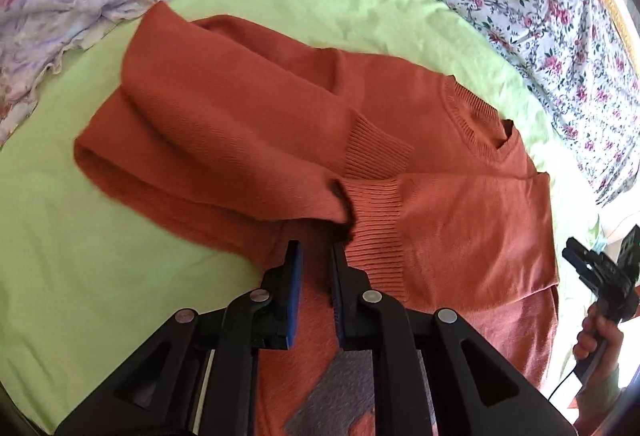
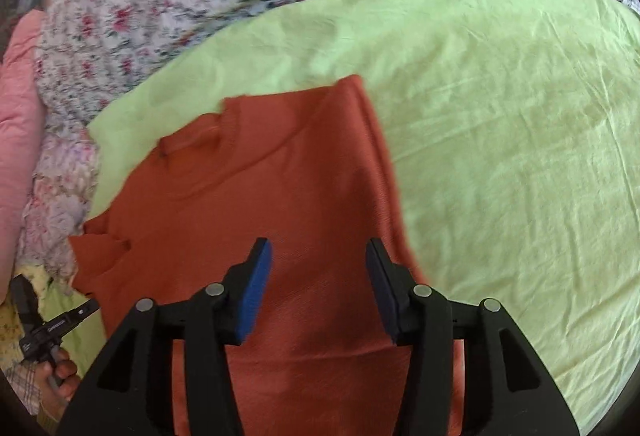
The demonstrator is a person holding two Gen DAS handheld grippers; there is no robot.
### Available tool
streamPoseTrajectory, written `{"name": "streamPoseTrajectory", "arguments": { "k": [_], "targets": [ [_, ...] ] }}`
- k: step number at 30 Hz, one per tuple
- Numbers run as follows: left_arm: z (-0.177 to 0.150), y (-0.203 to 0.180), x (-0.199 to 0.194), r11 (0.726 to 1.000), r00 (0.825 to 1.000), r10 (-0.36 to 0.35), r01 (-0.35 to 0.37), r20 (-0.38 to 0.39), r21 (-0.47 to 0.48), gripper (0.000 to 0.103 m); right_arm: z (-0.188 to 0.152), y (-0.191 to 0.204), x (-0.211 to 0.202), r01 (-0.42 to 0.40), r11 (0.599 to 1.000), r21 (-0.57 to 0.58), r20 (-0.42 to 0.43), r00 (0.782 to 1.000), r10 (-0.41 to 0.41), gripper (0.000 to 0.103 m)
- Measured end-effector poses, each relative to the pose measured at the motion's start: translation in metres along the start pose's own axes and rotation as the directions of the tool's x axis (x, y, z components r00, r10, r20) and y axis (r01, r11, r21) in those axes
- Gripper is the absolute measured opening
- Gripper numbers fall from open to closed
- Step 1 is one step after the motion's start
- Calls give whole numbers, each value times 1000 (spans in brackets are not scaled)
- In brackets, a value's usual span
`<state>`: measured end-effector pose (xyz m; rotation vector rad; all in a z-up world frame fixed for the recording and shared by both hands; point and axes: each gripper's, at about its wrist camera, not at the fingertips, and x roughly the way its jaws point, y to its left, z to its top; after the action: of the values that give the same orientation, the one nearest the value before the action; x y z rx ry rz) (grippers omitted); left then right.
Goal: Fold small clothes
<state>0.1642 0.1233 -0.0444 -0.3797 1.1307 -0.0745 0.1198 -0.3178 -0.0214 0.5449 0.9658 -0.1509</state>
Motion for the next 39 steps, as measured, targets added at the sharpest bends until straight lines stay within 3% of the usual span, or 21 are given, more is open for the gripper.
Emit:
{"name": "streamPoseTrajectory", "arguments": {
  "k": [1,3,6,11,13,14,15,16,20,24,27,31,33,35,39],
  "targets": [
    [1,4,-1,1000,1000,-17,17,-7,-18,17,-7,9,-5,-19,1000,-4,-4,1000,19,50],
    [4,12,-1,997,999,-50,49,-12,-62,32,-18,24,-8,-53,998,-17,-17,998,53,50],
    [12,20,2,984,995,-104,102,-3,-147,45,-32,50,-5,-85,995,-45,-42,996,83,50],
    [25,36,23,939,983,-181,171,-7,-297,50,-45,76,4,-123,989,-87,-87,989,116,50],
    [30,41,32,925,982,-189,178,0,-336,47,-50,81,4,-129,986,-105,-104,988,118,50],
    [33,41,34,925,983,-182,174,6,-337,40,-52,83,4,-126,986,-112,-107,988,115,50],
    [37,39,35,929,985,-173,169,17,-330,12,-53,82,3,-125,985,-115,-108,988,113,50],
    [42,35,35,935,985,-169,169,28,-313,3,-53,82,4,-124,985,-117,-110,988,111,50],
    [62,12,12,953,980,-154,181,126,-244,3,-54,77,2,-114,987,-110,-110,989,102,50],
    [76,-24,-16,934,943,-261,301,207,-193,2,-49,72,1,-111,990,-91,-102,990,101,50],
    [78,-65,-33,909,901,-364,398,235,-120,2,-46,67,-3,-105,991,-80,-94,991,97,50],
    [69,-125,-37,865,848,-484,501,214,-30,2,-42,56,-10,-105,993,-55,-73,992,101,50],
    [62,-150,-27,847,834,-522,531,178,-6,2,-41,50,-13,-103,994,-41,-62,993,100,50],
    [48,-176,-8,848,842,-528,530,115,16,2,-40,43,-16,-97,995,-24,-51,994,95,50],
    [17,-210,44,882,883,-468,469,-17,50,2,-38,26,-22,-77,997,14,-34,996,77,50]
  ]
}}
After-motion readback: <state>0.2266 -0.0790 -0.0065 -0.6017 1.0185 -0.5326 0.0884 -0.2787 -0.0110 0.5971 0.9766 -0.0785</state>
